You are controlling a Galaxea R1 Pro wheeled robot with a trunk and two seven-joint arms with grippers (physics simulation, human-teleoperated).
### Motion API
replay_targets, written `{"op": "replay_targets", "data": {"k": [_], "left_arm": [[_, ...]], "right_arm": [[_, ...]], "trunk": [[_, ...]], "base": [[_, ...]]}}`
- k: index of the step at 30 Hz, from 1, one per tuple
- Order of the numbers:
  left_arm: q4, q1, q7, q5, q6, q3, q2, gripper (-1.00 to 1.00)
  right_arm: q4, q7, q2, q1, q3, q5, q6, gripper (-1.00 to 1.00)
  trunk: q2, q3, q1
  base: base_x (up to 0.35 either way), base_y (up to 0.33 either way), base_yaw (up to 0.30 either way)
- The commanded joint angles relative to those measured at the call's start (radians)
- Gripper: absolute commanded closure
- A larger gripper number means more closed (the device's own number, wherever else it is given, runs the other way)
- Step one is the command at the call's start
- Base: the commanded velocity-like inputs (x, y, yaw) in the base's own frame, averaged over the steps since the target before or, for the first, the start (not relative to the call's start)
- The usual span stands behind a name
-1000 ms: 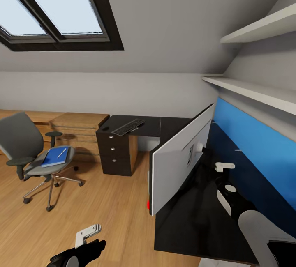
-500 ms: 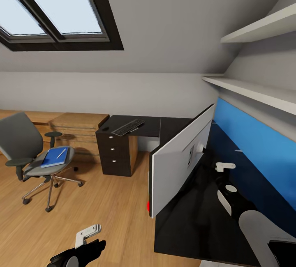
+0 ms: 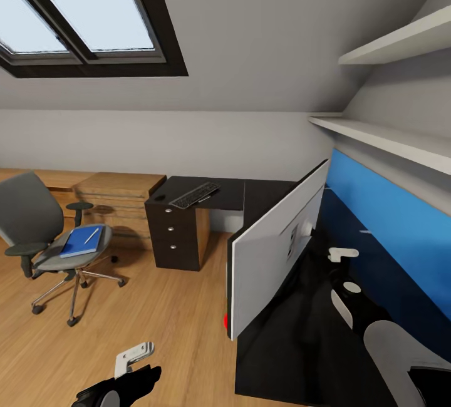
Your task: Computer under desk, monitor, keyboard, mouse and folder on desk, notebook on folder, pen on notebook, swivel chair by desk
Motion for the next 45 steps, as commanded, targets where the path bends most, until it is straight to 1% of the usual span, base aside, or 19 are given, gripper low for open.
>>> {"op": "replay_targets", "data": {"k": [1,6,7,14,45], "left_arm": [[-0.001,0.0,0.008,0.011,0.003,0.001,-0.001,-1.0],[0.0,0.0,0.008,0.011,0.003,0.001,-0.001,-1.0],[0.0,0.0,0.008,0.011,0.003,0.001,-0.001,-1.0],[-0.001,0.0,0.008,0.011,0.003,0.001,-0.001,-1.0],[-0.001,0.0,0.008,0.008,0.005,0.003,-0.001,-1.0]], "right_arm": [[0.001,0.0,0.0,-0.001,0.001,-0.006,-0.004,-1.0],[0.001,-0.001,0.0,-0.001,0.001,-0.005,-0.004,-1.0],[0.001,-0.001,0.0,-0.001,0.001,-0.005,-0.003,1.0],[0.001,-0.019,0.0,-0.001,0.003,-0.004,-0.004,1.0],[-0.002,-0.018,0.0,-0.001,0.003,-0.005,-0.007,1.0]], "trunk": [[-0.001,-0.001,0.0],[-0.001,-0.001,0.0],[-0.001,-0.001,0.0],[-0.001,-0.001,0.0],[-0.001,-0.001,0.0]], "base": [[0.004,0.0,0.0],[0.001,0.0,0.0],[0.0,0.0,0.0],[0.0,0.0,0.0],[0.0,0.0,0.0]]}}
